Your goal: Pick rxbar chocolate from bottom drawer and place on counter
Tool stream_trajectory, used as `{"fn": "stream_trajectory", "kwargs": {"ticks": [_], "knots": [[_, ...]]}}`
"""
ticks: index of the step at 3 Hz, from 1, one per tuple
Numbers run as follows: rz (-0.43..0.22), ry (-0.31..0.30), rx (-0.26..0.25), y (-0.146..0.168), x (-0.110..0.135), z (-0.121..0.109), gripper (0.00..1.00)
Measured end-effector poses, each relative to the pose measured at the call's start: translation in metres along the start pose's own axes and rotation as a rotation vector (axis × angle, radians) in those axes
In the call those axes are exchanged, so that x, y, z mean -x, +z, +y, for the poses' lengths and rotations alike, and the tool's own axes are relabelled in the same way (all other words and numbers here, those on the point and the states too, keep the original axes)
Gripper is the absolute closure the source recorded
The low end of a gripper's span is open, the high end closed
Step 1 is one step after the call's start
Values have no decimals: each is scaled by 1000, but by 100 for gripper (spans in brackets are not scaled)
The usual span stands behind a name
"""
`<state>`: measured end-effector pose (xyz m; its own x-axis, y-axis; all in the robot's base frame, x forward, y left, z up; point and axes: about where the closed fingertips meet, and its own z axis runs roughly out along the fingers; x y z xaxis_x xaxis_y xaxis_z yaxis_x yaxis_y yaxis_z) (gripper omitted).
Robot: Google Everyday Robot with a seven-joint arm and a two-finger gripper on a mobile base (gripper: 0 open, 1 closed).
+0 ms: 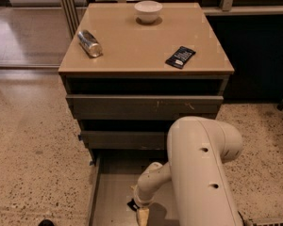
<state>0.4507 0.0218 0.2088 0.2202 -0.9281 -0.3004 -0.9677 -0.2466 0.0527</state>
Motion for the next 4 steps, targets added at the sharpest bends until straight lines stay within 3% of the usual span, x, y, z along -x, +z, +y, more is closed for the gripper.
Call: {"fn": "stream_trajectory", "kwargs": {"ticks": [1, 2, 4], "knots": [[0, 0, 0, 0, 0, 0, 0], [-17, 30, -27, 10, -18, -18, 0], [-23, -15, -28, 24, 3, -37, 0]]}}
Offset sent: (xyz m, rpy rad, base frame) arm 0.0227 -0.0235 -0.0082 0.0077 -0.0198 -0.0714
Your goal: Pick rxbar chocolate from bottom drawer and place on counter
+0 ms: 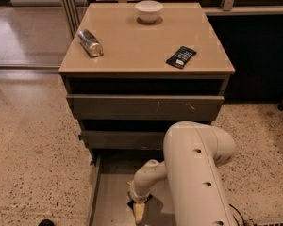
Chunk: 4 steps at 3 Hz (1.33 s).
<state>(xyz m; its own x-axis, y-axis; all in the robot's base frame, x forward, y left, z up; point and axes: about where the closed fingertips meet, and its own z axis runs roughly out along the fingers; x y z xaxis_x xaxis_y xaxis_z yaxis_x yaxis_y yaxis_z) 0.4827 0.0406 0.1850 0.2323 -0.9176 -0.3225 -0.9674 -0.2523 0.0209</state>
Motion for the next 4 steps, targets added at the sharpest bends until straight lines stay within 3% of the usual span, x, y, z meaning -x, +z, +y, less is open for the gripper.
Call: {"fn": "stream_trajectory", "kwargs": {"ticks": [1, 2, 4], "knots": [[4, -47, 74, 42, 16, 23, 0], [4, -47, 74, 42, 16, 23, 0], [22, 10, 23, 8, -3, 3, 0]]}}
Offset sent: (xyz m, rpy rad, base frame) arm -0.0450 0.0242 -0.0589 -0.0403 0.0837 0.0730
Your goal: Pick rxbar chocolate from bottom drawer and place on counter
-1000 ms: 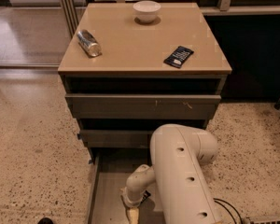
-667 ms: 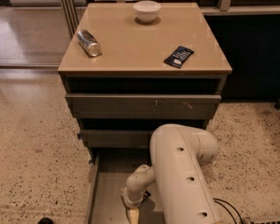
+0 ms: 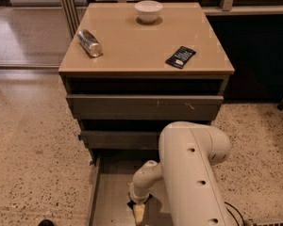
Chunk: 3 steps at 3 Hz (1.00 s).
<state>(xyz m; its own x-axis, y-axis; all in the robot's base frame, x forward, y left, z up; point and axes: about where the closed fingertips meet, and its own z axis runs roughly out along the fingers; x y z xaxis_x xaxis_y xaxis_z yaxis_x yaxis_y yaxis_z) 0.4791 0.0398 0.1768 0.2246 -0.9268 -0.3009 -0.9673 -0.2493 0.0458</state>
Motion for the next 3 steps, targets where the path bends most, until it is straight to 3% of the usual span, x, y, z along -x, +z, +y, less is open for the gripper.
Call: {"fn": "stream_trajectory", "kwargs": {"ticks": [2, 3], "knots": [[5, 15, -1, 2, -3, -7, 0], [9, 28, -10, 2, -9, -25, 0]]}}
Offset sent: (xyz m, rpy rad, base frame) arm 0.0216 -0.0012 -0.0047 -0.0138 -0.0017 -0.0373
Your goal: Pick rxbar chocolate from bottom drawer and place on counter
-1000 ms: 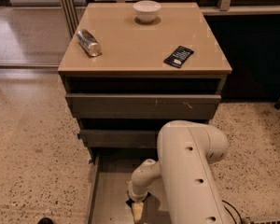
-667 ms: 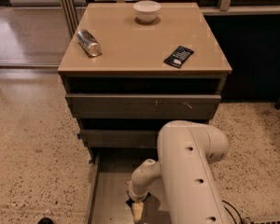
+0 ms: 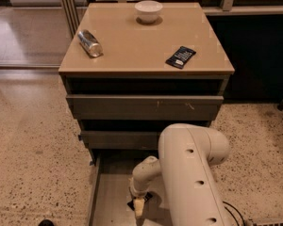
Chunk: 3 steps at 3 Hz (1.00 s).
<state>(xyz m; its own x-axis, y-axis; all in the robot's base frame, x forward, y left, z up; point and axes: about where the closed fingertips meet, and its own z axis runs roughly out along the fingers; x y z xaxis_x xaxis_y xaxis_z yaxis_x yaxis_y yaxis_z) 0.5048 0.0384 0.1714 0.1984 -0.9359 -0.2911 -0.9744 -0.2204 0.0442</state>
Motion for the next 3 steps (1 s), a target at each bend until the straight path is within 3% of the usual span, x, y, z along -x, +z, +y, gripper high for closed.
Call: {"fn": "stream_trajectory", "kwargs": {"ticks": [1, 2, 3], "knots": [[-8, 7, 3, 9, -6, -5, 0], [-38, 35, 40, 48, -17, 16, 0], [-46, 52, 69, 58, -20, 23, 0]]}}
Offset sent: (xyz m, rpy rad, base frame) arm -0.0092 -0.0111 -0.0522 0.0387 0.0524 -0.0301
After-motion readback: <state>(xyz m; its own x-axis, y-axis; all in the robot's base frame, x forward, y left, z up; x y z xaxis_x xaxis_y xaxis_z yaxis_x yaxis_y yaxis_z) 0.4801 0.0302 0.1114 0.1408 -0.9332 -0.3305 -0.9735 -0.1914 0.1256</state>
